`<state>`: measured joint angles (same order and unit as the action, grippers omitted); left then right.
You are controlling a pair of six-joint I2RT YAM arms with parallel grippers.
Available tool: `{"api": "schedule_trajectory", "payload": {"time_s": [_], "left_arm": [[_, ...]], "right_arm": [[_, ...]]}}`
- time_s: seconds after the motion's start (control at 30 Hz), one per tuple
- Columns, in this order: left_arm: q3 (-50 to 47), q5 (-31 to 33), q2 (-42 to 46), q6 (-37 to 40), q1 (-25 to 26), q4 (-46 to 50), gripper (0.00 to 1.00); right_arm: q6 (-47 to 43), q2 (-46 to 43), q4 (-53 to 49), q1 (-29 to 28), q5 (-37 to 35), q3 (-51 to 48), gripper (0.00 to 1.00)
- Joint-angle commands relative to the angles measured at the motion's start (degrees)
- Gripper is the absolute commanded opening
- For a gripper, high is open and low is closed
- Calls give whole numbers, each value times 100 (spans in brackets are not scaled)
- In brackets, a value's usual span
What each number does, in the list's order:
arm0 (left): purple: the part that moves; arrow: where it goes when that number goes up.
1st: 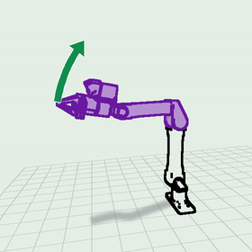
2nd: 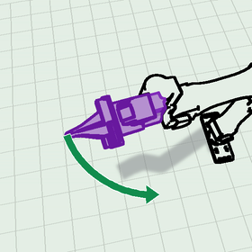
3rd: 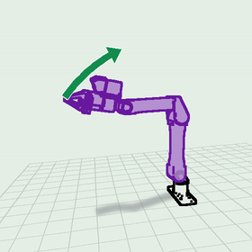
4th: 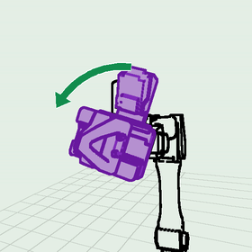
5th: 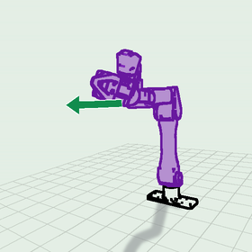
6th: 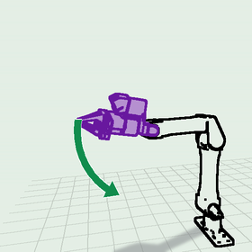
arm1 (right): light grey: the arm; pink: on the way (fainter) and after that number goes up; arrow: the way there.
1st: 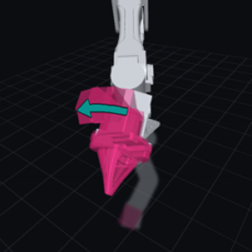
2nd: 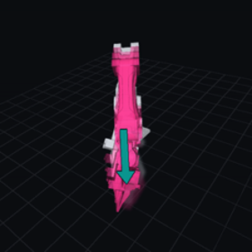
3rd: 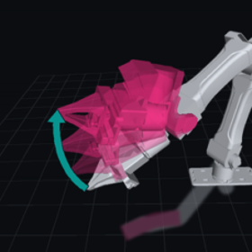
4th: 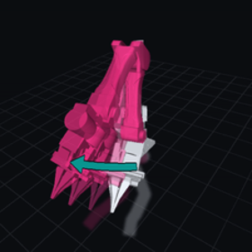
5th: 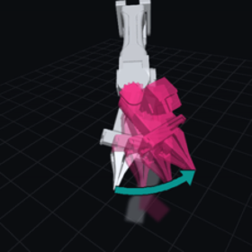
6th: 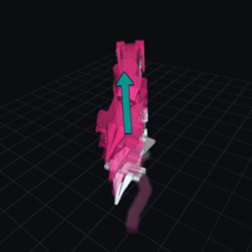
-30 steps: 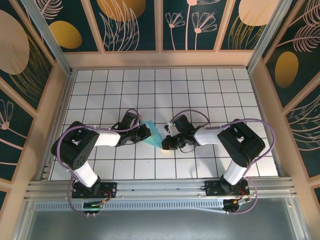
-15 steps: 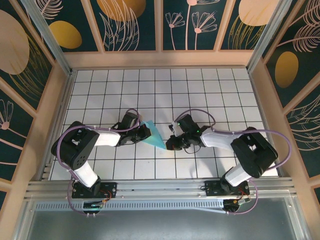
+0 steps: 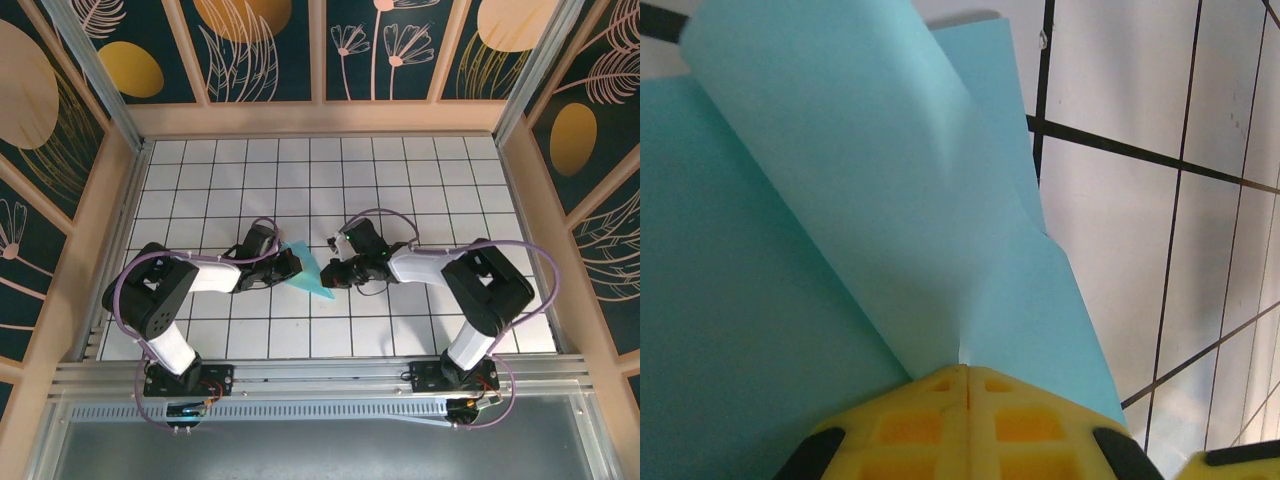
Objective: Fold a paper plane with a square sheet of paper (fold left side to right side)
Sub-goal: Fourth fold the wing at the center of the table.
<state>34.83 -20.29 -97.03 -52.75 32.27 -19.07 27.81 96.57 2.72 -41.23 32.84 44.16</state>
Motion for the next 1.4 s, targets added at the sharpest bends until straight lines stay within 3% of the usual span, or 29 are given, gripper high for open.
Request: {"api": "schedule_trajectory", "payload": {"time_s": [0.0, 1.13, 1.37], "left_arm": [[-125, 491, -149, 140, -15, 692, 5], [-117, 562, -152, 171, -19, 754, 5], [141, 463, 239, 252, -19, 785, 7]], "right_arm": [[110, 182, 324, -47, 12, 159, 0], [49, 410, -140, -60, -180, -285, 0], [47, 536, -343, -60, -346, -386, 0]]}}
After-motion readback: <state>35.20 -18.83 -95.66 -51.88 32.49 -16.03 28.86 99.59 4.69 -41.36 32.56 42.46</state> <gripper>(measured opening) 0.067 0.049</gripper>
